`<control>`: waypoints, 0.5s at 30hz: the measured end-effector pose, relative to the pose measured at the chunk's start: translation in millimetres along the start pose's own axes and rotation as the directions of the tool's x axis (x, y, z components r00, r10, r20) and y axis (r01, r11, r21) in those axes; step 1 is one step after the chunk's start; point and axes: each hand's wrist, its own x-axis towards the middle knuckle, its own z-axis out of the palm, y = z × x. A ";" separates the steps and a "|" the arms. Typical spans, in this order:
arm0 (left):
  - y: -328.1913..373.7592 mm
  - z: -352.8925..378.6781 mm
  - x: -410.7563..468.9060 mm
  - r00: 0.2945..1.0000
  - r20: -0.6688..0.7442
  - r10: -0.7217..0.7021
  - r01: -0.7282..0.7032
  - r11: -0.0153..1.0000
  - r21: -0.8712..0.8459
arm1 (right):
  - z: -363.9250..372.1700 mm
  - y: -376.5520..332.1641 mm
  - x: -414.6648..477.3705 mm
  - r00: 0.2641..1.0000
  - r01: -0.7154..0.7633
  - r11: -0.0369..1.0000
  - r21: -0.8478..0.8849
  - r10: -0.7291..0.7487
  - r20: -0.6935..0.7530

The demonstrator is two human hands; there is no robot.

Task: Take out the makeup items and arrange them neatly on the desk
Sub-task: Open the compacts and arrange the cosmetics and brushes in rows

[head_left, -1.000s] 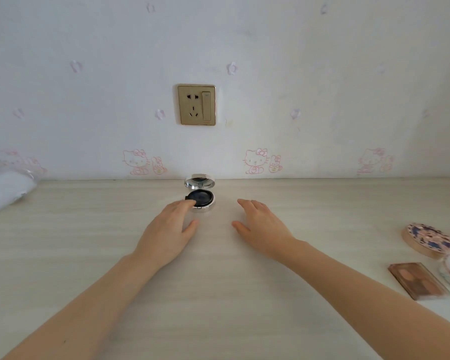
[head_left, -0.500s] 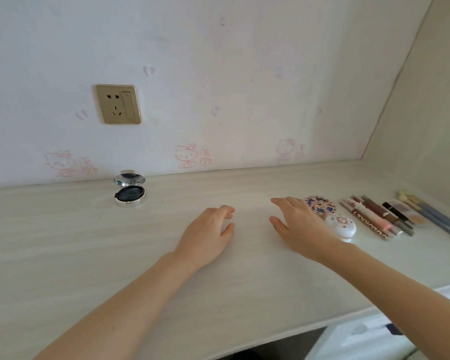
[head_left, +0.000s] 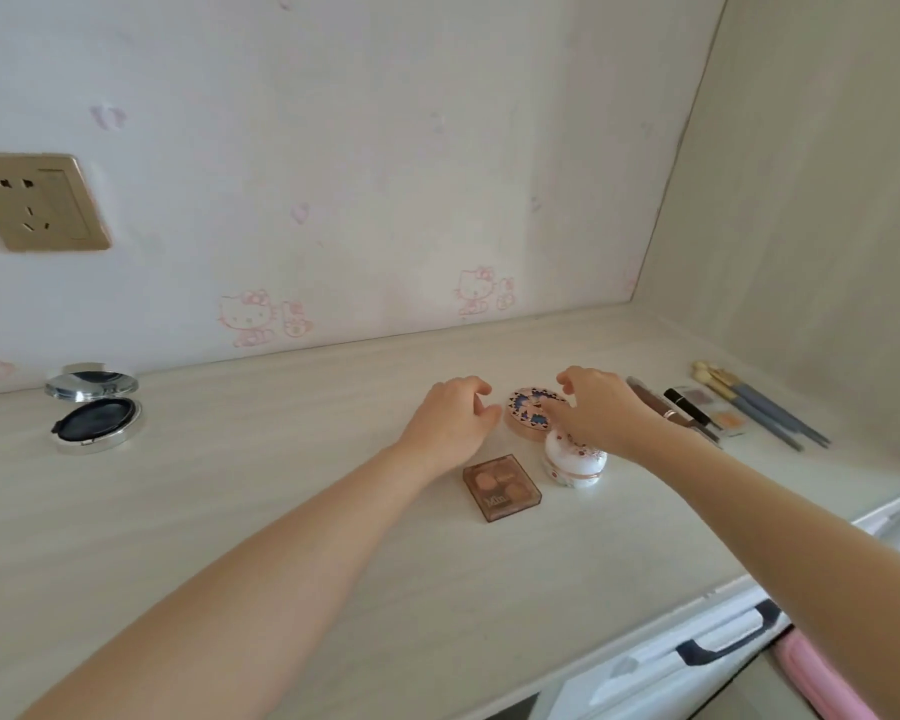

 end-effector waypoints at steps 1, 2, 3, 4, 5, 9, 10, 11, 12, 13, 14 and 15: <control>2.9 4.8 8.0 1.000 0.011 -0.025 0.025 1.000 -0.001 | 1.1 0.9 4.5 1.000 -0.008 1.000 -0.012 0.008 0.006; 5.1 8.8 14.9 0.999 0.024 -0.048 0.048 0.999 0.013 | 2.3 1.4 9.0 1.000 -0.012 0.999 -0.035 0.013 0.008; 7.1 12.1 20.9 0.996 0.042 -0.074 0.072 0.997 0.035 | 3.8 1.6 13.1 1.000 -0.023 0.998 -0.066 0.024 0.018; 9.5 14.6 25.5 0.994 0.064 -0.092 0.088 0.994 0.063 | 6.4 2.9 17.3 0.999 -0.028 0.995 -0.094 0.031 0.029; 11.3 16.8 29.5 0.991 0.088 -0.105 0.097 0.991 0.096 | 8.5 3.9 20.3 0.998 -0.041 0.992 -0.116 0.046 0.042; 11.7 24.9 40.5 0.983 0.142 -0.117 0.086 0.974 0.209 | 15.5 8.2 29.5 0.994 -0.075 0.993 -0.094 0.082 0.074; 10.6 26.8 41.9 0.984 0.139 -0.109 0.079 0.976 0.204 | 16.3 8.5 30.2 0.994 -0.075 0.993 -0.092 0.082 0.071; 9.3 28.4 42.7 0.984 0.138 -0.109 0.080 0.977 0.195 | 16.0 7.6 29.5 0.994 -0.074 0.993 -0.093 0.081 0.071; 8.2 29.6 42.9 0.984 0.134 -0.113 0.087 0.979 0.184 | 16.4 7.2 29.1 0.994 -0.069 0.993 -0.093 0.076 0.074; 7.7 30.0 42.7 0.985 0.126 -0.117 0.095 0.981 0.170 | 15.4 6.1 27.8 0.994 -0.069 0.993 -0.093 0.076 0.074; 7.9 29.6 41.8 0.986 0.119 -0.115 0.097 0.984 0.148 | 14.8 5.3 27.3 0.994 -0.070 0.994 -0.090 0.076 0.075; 8.8 28.7 40.3 0.987 0.119 -0.112 0.099 0.989 0.111 | 14.0 5.3 26.6 0.993 -0.075 0.994 -0.080 0.082 0.079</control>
